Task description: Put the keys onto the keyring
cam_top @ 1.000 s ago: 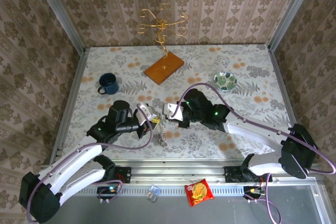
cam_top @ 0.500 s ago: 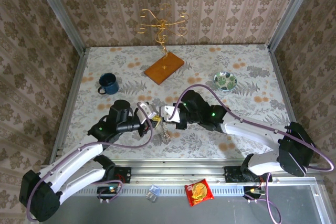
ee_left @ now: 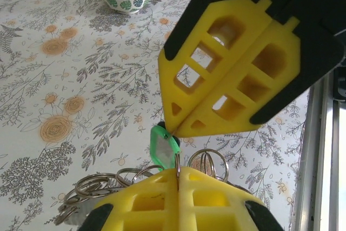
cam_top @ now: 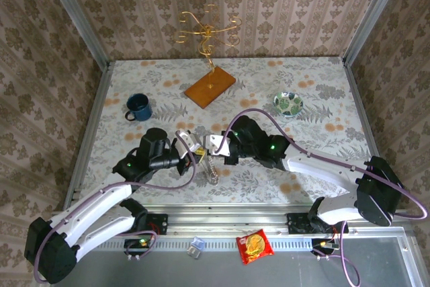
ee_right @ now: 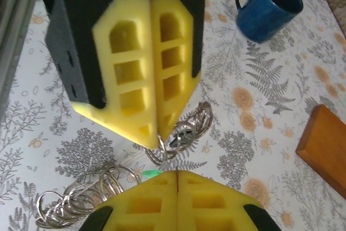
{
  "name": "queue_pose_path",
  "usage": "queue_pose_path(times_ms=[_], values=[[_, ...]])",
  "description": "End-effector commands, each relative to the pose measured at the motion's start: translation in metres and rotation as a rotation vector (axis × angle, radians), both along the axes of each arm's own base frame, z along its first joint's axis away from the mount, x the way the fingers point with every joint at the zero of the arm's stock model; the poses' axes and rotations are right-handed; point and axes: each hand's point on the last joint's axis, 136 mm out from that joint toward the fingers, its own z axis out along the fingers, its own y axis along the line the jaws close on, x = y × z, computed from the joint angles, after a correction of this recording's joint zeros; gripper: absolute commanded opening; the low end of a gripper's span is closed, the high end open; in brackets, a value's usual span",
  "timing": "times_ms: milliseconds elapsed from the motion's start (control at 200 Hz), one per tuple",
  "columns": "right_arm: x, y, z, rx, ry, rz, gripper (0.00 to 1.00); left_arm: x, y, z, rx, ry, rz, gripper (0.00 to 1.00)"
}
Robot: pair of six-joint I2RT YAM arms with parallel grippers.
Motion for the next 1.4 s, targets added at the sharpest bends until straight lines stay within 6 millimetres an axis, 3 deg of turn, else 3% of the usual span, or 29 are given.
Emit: queue_pose_path(times_ms=[0, 310, 1395], values=[[0.009, 0.007, 0.015, 0.031, -0.052, -0.016, 0.0, 0.001, -0.006, 0.01, -0.04, -0.02, -0.011, 0.0], [-0.003, 0.016, 0.013, 0.042, -0.02, 0.046, 0.0, 0.002, -0.007, 0.011, -0.042, -0.021, -0.008, 0.0], [-0.021, 0.015, 0.01, 0.035, 0.006, 0.116, 0.0, 0.013, -0.003, 0.009, -0.018, -0.031, 0.052, 0.0]])
